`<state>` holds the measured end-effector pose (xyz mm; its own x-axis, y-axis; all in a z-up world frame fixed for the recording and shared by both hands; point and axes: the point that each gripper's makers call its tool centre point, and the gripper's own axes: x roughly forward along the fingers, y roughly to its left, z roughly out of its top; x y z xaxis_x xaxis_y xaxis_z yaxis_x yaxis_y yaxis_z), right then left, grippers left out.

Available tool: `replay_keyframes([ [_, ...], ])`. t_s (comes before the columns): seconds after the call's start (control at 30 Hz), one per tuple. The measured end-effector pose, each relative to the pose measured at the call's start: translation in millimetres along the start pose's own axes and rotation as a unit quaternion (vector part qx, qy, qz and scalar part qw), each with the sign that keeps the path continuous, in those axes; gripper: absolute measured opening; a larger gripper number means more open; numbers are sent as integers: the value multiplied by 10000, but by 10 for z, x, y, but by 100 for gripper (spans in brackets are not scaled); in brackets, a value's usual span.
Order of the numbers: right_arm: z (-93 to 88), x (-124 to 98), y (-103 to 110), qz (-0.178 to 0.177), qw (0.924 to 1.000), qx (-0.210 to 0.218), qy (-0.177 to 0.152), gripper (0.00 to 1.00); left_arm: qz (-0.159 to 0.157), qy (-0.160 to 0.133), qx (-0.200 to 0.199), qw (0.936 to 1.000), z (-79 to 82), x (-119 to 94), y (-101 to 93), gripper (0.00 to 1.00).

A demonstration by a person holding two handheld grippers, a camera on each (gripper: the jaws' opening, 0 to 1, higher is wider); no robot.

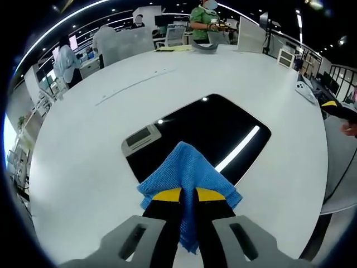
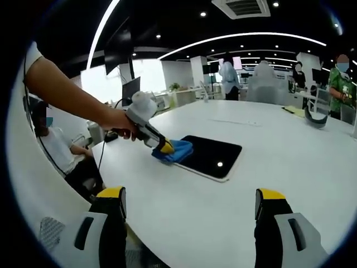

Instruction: Wipe the mirror surface with the cleaning cloth until all visible marks leave the cleaned area.

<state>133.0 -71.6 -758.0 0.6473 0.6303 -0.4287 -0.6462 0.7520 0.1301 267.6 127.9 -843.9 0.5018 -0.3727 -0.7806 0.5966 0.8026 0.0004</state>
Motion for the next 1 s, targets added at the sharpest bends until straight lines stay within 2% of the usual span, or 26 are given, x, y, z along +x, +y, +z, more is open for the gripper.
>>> replay_keyframes([
  [0.3,-36,34,-28,79,10000,30,32,96,-65,14,-97,9999,27,16,-24,6],
  [0.6,9,49,-66,111,9999,25,-9,96,-134,19,-62,9999,56,28,-104,6],
  [0.7,26,46,-76,120,9999,41,-42,96,-140,52,71,9999,72,46,-153,6],
  [1.0,-20,50,-36,201,9998,58,4,96,-156,81,68,9998,107,74,-230,6],
])
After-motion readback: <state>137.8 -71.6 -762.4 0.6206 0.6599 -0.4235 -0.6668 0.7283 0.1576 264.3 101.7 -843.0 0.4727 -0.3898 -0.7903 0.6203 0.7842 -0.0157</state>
